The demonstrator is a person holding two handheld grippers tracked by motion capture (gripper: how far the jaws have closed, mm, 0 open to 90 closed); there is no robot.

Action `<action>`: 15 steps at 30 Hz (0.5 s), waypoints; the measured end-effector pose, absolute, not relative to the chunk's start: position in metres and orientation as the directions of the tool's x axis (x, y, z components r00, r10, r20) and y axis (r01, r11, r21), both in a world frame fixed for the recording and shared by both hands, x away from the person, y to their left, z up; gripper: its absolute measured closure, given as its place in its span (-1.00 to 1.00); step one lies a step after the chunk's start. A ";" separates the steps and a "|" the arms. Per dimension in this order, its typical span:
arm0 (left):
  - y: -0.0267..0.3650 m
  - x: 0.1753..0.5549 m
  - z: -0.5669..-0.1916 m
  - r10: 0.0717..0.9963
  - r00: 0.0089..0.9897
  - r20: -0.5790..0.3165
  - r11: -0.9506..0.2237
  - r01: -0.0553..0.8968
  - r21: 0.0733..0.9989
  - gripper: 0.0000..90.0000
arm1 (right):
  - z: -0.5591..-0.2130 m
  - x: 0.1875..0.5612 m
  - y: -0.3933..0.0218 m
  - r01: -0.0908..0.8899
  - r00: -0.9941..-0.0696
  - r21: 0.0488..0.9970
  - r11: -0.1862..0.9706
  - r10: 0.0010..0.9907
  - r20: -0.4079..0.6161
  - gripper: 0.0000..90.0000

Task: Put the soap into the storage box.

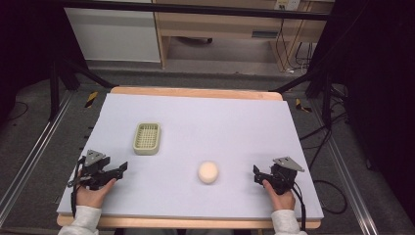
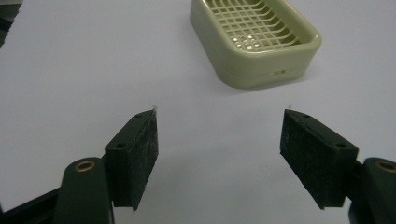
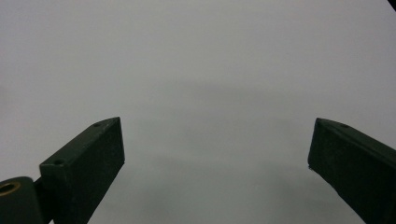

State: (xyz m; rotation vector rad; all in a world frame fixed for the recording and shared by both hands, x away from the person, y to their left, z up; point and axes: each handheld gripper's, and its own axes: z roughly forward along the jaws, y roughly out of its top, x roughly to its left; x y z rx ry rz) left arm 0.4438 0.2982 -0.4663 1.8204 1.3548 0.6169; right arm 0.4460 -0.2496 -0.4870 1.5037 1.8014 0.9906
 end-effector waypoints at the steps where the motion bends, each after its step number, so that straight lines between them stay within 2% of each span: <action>1: 0.296 0.443 -0.466 0.945 0.322 -0.066 -0.137 0.570 0.810 -0.36 | -0.487 0.446 -0.249 0.544 -0.193 0.835 0.088 0.981 0.022 -0.90; 15: 0.271 0.435 -0.463 0.916 0.399 -0.044 -0.203 0.554 0.807 -0.33 | -0.487 0.443 -0.249 0.522 -0.199 0.848 0.092 0.980 0.016 -0.90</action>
